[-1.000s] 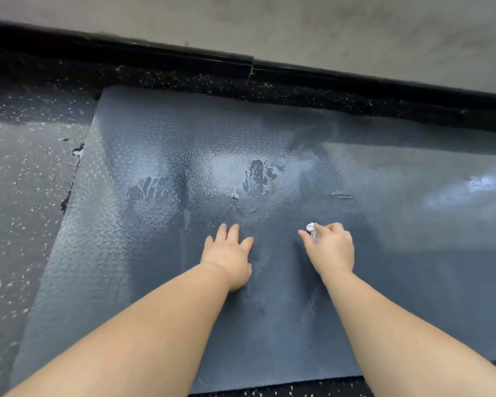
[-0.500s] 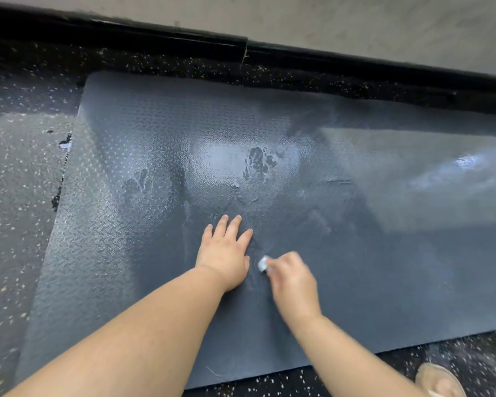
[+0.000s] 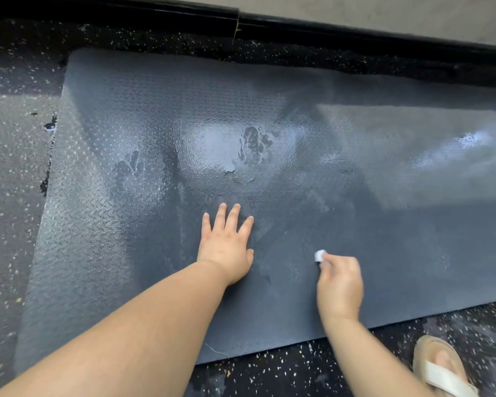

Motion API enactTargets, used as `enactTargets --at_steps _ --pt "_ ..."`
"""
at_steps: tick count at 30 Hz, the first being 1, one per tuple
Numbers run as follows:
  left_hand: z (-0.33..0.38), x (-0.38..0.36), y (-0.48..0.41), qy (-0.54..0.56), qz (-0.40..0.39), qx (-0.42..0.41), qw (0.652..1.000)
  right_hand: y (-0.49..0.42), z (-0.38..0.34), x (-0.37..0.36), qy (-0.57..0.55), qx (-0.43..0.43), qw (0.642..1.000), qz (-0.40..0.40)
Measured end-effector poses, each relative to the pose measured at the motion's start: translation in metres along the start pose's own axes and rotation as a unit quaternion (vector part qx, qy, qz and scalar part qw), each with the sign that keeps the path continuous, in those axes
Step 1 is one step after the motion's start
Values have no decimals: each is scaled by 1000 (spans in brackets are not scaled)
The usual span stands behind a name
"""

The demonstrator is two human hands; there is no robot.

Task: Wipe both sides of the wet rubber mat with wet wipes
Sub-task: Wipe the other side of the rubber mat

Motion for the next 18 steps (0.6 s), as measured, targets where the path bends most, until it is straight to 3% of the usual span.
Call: enactTargets --at_steps 5,7,10,13,18 --pt "-1 0 3 6 5 -5 1000 72 -22 -23 -16 232 963 -139" --pt "-4 -3 6 -4 1 -18 1000 52 -12 -6 -31 199 973 -116" --pt "-5 -11 14 -23 3 -40 999 4 23 30 -6 57 998 0" --pt "-5 -16 19 -33 10 -54 998 -23 56 56 34 -75 995 49" --pt "-4 -15 19 -28 14 -56 998 30 40 22 -14 -87 996 32"
Point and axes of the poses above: each hand's wrist, its own y-axis away from the middle knuckle, its own x-axis out of the back of the hand, z = x × y, the point moved 1 cm from there along -y, towards the middle knuckle, and after that the axes turned 5 degrees about -z, right-handed, at the moved point
